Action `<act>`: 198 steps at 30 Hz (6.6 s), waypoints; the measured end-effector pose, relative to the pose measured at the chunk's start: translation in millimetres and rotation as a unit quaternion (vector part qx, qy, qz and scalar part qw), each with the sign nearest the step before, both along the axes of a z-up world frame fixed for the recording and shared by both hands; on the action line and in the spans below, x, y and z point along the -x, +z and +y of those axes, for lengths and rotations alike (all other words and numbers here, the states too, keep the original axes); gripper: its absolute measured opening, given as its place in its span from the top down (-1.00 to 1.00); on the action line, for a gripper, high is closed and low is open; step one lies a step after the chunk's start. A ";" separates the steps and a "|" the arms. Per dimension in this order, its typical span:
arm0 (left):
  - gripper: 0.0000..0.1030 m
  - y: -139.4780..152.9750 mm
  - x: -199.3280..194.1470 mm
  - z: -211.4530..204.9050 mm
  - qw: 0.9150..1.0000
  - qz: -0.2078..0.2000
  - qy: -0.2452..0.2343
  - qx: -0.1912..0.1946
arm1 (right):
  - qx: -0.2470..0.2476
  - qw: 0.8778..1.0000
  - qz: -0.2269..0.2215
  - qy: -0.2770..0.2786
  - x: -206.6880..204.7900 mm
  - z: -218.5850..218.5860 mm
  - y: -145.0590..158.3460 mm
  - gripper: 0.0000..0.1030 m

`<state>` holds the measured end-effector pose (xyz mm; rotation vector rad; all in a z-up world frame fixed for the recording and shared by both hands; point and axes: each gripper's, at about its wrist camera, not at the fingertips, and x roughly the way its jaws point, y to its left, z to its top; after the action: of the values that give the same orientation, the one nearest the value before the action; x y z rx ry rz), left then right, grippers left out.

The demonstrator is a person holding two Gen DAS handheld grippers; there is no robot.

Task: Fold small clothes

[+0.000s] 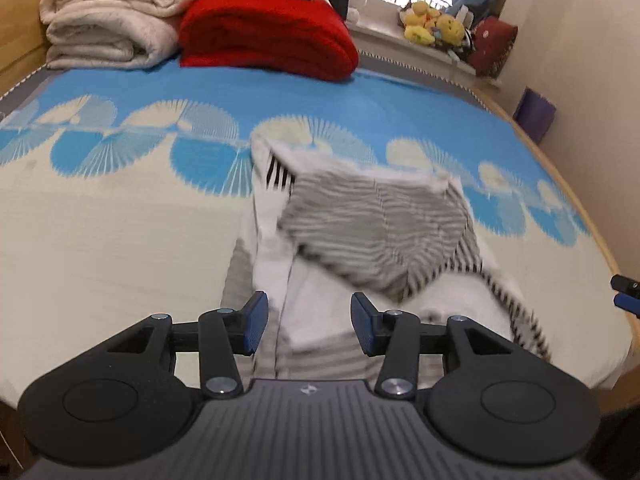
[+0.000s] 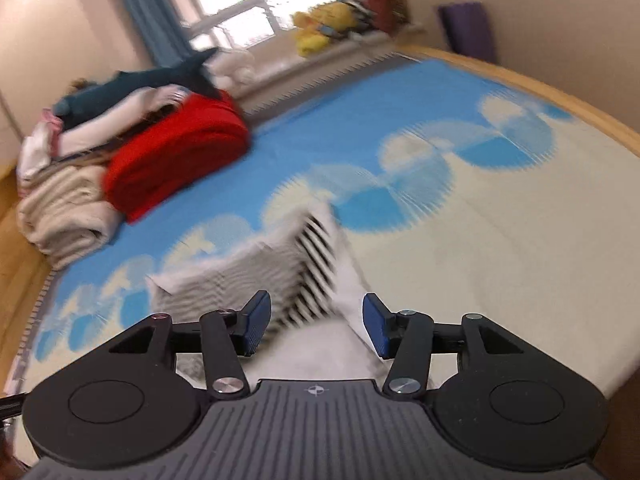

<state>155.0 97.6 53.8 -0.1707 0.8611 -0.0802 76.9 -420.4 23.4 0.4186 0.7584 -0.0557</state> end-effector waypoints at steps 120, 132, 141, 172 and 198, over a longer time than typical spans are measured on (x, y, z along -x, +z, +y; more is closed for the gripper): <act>0.82 -65.0 49.4 7.9 0.999 0.040 0.026 0.006 | 0.021 0.997 0.064 0.046 30.6 23.4 -48.5 0.83; 0.82 22.2 132.7 44.3 0.996 0.000 0.001 0.092 | -0.039 0.996 -0.023 0.080 123.5 7.4 48.8 0.84; 0.82 4.9 65.0 38.5 0.997 0.024 -0.001 0.073 | -0.020 0.996 0.001 0.082 59.5 11.1 34.2 0.84; -0.10 -53.7 -69.2 115.1 0.992 0.051 0.050 0.106 | 0.120 0.983 0.093 0.107 -68.6 -24.7 -45.3 0.23; -0.54 -84.7 -128.4 36.2 0.997 0.040 -0.036 -0.063 | 0.208 0.967 0.061 0.131 -144.9 21.6 -85.9 0.14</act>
<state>283.4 133.7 -30.9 -0.0247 0.9486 -0.0873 221.8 -398.8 -62.5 -0.0880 0.8935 0.0072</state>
